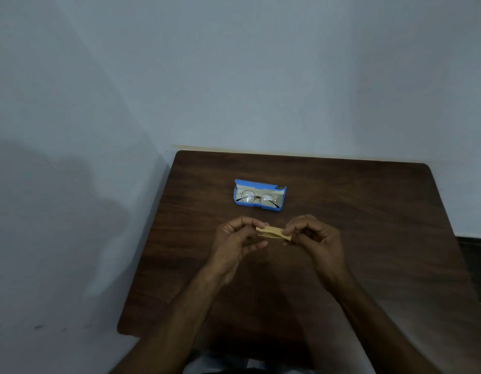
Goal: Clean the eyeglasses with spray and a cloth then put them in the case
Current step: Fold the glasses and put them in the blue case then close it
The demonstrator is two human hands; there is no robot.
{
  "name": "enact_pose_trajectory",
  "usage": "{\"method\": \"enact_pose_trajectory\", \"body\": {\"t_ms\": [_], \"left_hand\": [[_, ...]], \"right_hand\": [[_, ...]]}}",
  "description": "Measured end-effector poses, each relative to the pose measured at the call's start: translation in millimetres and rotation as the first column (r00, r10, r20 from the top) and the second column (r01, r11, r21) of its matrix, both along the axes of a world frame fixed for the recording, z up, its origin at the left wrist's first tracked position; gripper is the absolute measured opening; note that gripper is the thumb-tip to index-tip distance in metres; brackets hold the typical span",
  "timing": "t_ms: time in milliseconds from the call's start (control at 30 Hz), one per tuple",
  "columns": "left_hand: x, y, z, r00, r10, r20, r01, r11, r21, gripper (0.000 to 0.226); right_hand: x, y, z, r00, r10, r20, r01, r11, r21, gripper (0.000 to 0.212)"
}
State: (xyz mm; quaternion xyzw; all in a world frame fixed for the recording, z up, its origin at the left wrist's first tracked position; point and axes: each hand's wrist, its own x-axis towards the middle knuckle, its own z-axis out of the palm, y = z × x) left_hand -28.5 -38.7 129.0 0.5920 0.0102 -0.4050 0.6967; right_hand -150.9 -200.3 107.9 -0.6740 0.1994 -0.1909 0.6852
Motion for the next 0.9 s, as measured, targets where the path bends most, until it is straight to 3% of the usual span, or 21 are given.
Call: {"method": "enact_pose_trajectory", "body": {"t_ms": [100,167,200,433,567,767,900], "left_hand": [[3.5,0.0,0.6,1.0,0.006,0.005,-0.006,1.0,-0.007,0.02],[5.1,-0.1,1.3,0.999,-0.031,0.04,0.03,0.999,0.025,0.008],[5.8,-0.1,1.8,0.996,-0.05,0.073,0.046,0.998,0.053,0.006],[17.6,1.4,-9.4,0.987,-0.069,0.144,0.059,0.996,0.072,0.035],[31.3,-0.7,-28.9,0.986,-0.08,0.143,0.063,0.991,0.12,0.037],[73.4,-25.6,-76.6,0.984,0.023,0.174,-0.064,0.97,0.234,0.026],[107.2,-55.6,-111.5,0.963,0.061,0.261,-0.14,0.945,0.297,0.021]], "right_hand": [[3.5,-1.0,2.1,0.999,-0.002,-0.041,0.002,1.0,-0.009,0.016],[7.2,-1.2,0.5,0.998,-0.003,-0.069,0.001,1.0,-0.031,0.003],[9.0,-1.2,-2.3,0.996,-0.008,-0.083,0.004,0.999,-0.049,0.007],[17.6,-4.8,-12.0,0.984,-0.015,-0.177,0.022,0.999,0.037,0.027],[28.4,-6.3,-29.3,0.956,-0.045,-0.291,0.068,0.995,0.07,0.025],[78.7,-1.5,-58.7,0.905,-0.169,-0.39,0.211,0.975,0.068,0.016],[124.1,-8.2,-94.3,0.857,-0.29,-0.427,0.302,0.952,-0.04,0.022]]}}
